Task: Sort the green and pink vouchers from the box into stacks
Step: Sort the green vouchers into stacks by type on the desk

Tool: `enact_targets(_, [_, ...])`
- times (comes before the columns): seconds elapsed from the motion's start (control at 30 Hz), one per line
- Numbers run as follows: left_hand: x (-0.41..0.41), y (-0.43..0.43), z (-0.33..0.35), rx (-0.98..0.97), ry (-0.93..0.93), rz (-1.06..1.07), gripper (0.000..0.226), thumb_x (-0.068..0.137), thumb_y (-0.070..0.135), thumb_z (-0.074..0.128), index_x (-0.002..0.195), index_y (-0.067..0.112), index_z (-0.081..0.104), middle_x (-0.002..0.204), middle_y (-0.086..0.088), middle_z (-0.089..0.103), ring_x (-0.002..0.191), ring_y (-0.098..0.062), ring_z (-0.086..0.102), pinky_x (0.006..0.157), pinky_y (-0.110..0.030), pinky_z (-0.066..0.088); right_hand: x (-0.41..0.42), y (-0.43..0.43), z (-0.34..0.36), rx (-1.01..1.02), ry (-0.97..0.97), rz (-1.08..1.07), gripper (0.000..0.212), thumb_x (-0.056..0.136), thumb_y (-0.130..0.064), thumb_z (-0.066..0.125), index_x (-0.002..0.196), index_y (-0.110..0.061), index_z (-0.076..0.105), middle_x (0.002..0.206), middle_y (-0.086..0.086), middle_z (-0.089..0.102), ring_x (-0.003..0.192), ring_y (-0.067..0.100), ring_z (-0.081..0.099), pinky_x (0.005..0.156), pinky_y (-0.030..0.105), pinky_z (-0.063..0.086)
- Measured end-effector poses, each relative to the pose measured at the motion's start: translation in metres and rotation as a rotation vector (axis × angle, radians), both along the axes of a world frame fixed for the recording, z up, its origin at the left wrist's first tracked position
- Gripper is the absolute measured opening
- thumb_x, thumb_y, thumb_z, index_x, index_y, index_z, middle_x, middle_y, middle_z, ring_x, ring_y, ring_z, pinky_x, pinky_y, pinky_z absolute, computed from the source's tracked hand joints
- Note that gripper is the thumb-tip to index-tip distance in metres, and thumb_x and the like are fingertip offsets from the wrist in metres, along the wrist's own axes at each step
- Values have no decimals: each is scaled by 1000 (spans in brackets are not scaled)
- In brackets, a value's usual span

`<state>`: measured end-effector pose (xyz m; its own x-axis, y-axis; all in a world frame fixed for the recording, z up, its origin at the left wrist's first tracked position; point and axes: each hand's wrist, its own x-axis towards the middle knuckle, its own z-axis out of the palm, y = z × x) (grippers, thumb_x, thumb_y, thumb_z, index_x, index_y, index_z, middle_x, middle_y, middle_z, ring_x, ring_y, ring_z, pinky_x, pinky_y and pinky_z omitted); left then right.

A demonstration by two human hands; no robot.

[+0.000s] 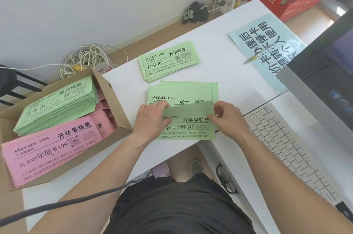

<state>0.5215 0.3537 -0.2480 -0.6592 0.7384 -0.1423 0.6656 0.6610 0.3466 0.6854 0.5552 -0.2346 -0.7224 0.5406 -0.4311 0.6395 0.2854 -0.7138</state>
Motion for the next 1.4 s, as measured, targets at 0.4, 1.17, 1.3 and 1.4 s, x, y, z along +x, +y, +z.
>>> enact_targets(0.4, [-36,20,50,32,-358,147,38,75,31,86,104,32,62,105,10,67,103,-18,62,81,-30,44,-19,8,25,-194,129,-15,20,98,-21,57,106,-27,74,105,-11,75,100,13,71,94,43,56])
enact_targets(1.17, [29,45,32,465,-782,523,36,106,38,43,81,12,51,77,-1,47,71,-15,41,68,-34,36,-34,-29,22,-377,223,-119,44,95,-8,43,123,-29,70,116,-2,64,90,18,71,80,35,62])
enact_targets(1.3, [26,44,26,540,-870,599,32,106,28,40,91,7,59,86,-6,63,81,-19,56,80,-38,47,-34,-24,19,-336,219,-145,39,97,-12,47,125,-30,67,116,-4,64,86,14,71,82,36,61])
enact_targets(1.4, [23,46,30,595,-1004,622,27,104,16,43,103,15,70,108,-12,74,100,-26,67,91,-45,53,-35,-22,20,-311,221,-121,38,96,-15,51,125,-34,67,115,-8,65,84,11,72,85,38,60])
